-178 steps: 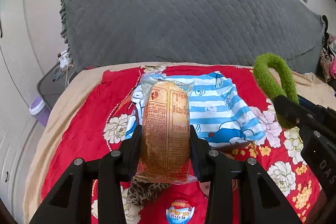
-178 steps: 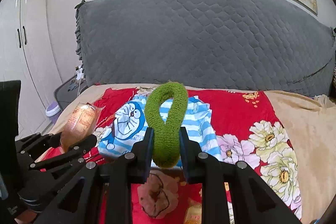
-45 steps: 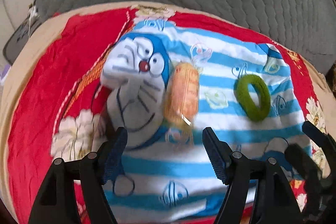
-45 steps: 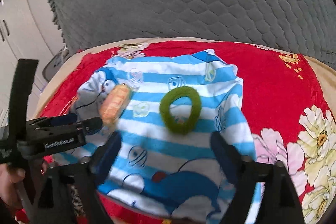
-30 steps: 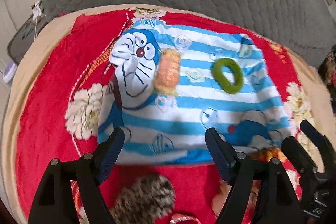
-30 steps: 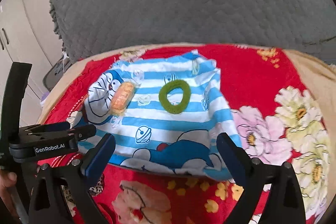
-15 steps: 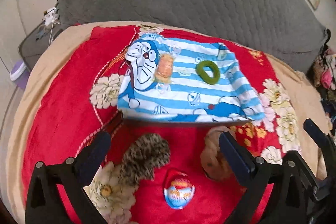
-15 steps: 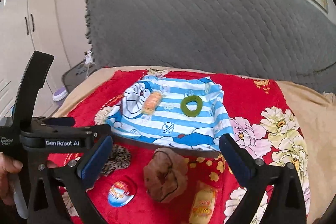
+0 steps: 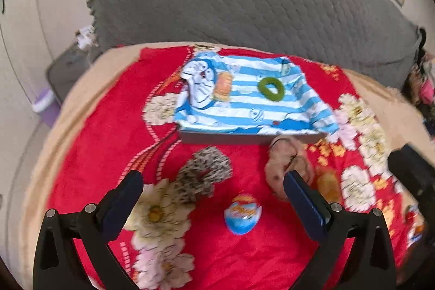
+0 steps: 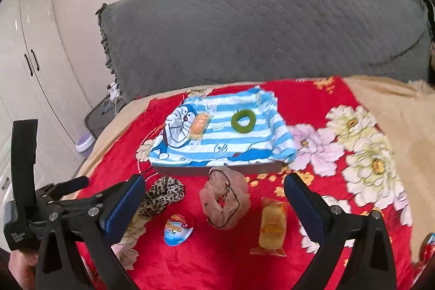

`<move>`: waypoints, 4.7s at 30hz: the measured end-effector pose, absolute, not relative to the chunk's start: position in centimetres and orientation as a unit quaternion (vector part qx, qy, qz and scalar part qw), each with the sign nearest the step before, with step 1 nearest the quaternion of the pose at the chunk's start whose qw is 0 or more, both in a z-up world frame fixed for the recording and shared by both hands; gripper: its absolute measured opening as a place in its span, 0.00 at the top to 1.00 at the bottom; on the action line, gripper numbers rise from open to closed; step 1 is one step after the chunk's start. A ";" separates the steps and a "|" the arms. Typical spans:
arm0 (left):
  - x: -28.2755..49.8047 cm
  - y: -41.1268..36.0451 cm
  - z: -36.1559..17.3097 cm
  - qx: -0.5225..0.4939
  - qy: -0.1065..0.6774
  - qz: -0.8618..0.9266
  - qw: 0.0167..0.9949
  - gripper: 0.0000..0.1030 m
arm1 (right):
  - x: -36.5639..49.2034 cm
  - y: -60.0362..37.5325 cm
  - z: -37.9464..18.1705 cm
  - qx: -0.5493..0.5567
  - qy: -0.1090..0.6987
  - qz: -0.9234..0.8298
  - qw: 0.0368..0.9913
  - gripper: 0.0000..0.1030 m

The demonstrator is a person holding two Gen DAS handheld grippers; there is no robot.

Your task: Organize objects

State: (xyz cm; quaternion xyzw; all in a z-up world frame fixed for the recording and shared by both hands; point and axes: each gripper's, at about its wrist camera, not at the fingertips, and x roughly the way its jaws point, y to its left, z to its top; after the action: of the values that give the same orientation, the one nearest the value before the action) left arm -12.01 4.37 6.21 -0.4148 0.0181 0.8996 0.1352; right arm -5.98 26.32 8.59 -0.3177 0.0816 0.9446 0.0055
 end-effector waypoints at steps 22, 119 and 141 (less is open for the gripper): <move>-6.2 0.6 6.1 -0.416 0.051 0.905 0.074 0.00 | -0.9 22.1 7.6 -0.333 -0.010 0.943 0.023 0.01; -21.0 5.7 -6.4 -0.473 0.048 0.874 0.099 0.00 | -15.7 23.4 -5.2 -0.440 -0.040 0.896 0.042 0.01; -23.0 7.2 -8.3 -0.482 0.052 0.868 0.106 0.00 | -17.9 24.1 -7.4 -0.459 -0.036 0.886 0.053 0.01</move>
State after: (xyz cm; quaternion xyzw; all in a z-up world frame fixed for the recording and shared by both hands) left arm -23.02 7.23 -8.34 -0.4817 0.0524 0.8683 0.1063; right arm -17.87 24.09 -7.36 -0.4592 -0.0359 0.8860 0.0528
